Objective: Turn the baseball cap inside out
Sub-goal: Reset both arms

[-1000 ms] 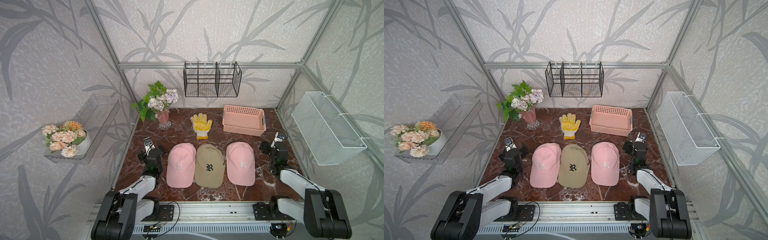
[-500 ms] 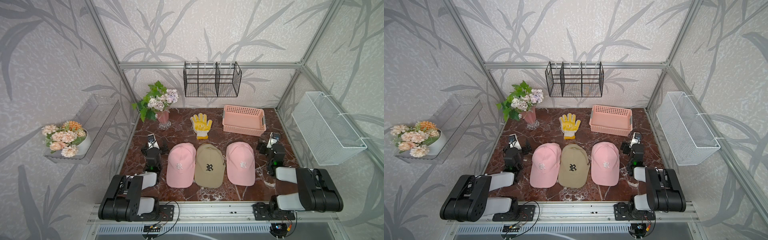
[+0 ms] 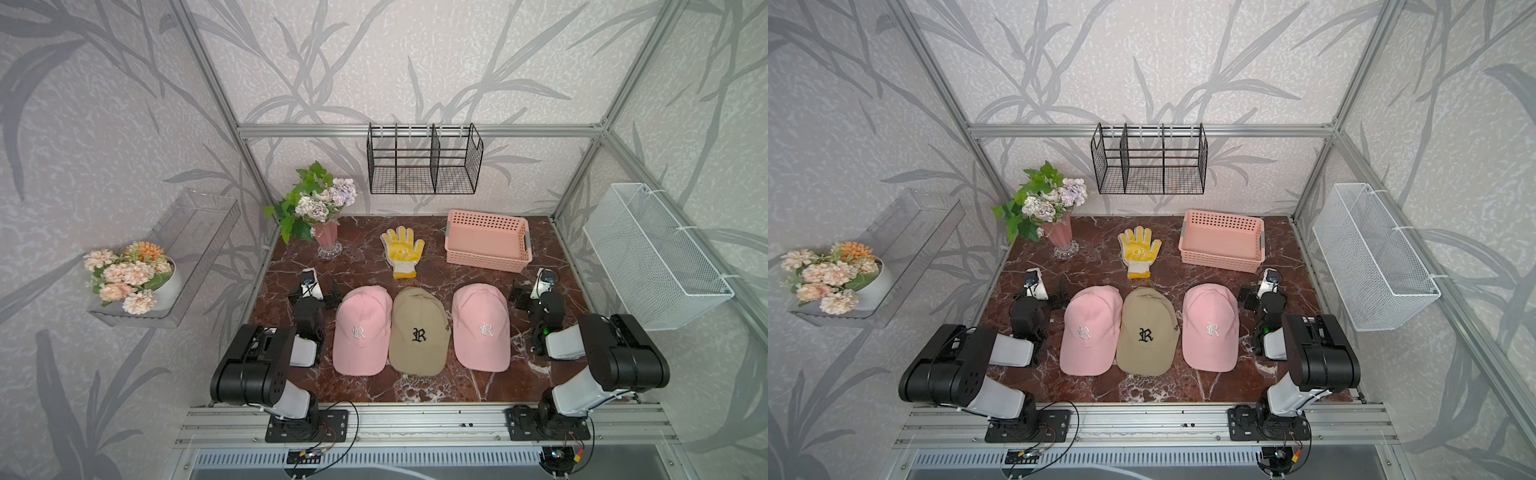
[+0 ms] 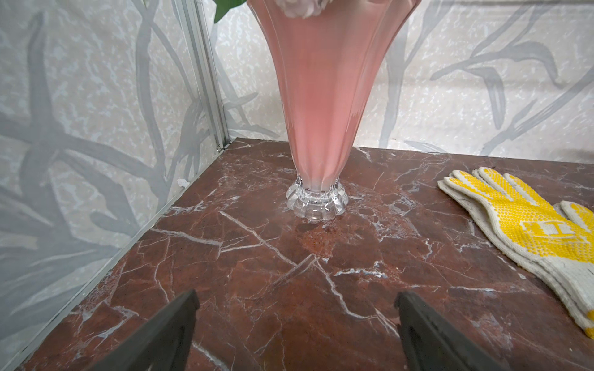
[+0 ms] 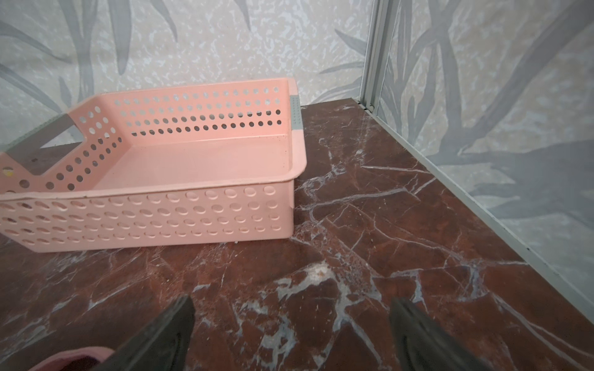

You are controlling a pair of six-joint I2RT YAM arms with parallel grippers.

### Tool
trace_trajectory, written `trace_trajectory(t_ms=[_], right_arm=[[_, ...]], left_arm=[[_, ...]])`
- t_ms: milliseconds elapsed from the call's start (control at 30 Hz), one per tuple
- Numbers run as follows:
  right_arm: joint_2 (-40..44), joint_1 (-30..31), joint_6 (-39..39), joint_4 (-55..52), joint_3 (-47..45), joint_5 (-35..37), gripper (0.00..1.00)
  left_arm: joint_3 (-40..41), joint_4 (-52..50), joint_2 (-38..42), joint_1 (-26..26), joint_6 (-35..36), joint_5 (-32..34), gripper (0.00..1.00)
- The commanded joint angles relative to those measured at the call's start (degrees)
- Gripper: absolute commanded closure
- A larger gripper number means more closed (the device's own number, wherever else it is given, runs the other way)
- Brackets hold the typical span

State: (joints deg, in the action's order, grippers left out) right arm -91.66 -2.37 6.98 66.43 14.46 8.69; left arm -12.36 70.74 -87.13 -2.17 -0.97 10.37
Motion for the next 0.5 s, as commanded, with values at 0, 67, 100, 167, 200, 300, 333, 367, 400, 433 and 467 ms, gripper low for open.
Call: trace_trajectory(t_ms=[0,67,100,167,200,300,333,367,400,433,467], right_arm=[[1.0,0.3,0.3,0.2,0.8,1.4,0.01],[0.9,0.3,0.3,0.3,0.8,1.4,0.01],[0.9,0.3,0.3,0.3,0.9,1.4,0.01],[1.0,0.3,0.3,0.3,0.8,1.4,0.01],[1.0,0.3,0.3,0.3,0.9,1.4,0.01],[0.9,0.3,0.3,0.3,0.9,1.4,0.01],[0.9,0.3,0.3,0.3,0.8,1.4,0.01],[0.9,0.3,0.3,0.3,0.8,1.4,0.01],[0.9,0.3,0.3,0.3,0.8,1.4,0.01],[0.9,0.3,0.3,0.3,0.8,1.4,0.01],[1.0,0.3,0.4,0.3,0.9,1.4,0.01]], left_arm=[[-1.3,-0.2,0.2,0.2,0.7,-0.4,0.0],[-1.3,-0.3,0.2,0.3,0.7,-0.4,0.0],[-1.2,0.0,0.1,0.2,0.7,-0.4,0.0],[-1.3,-0.2,0.1,0.2,0.7,-0.4,0.0],[-1.2,-0.1,0.1,0.2,0.7,-0.4,0.0],[-1.3,-0.1,0.1,0.2,0.7,-0.4,0.0],[-1.3,-0.1,0.1,0.2,0.7,-0.4,0.0],[-1.3,-0.2,0.1,0.2,0.7,-0.4,0.0],[-1.3,-0.1,0.1,0.2,0.7,-0.4,0.0],[-1.3,-0.1,0.1,0.2,0.7,-0.4,0.0],[-1.3,-0.2,0.1,0.2,0.7,-0.4,0.0]])
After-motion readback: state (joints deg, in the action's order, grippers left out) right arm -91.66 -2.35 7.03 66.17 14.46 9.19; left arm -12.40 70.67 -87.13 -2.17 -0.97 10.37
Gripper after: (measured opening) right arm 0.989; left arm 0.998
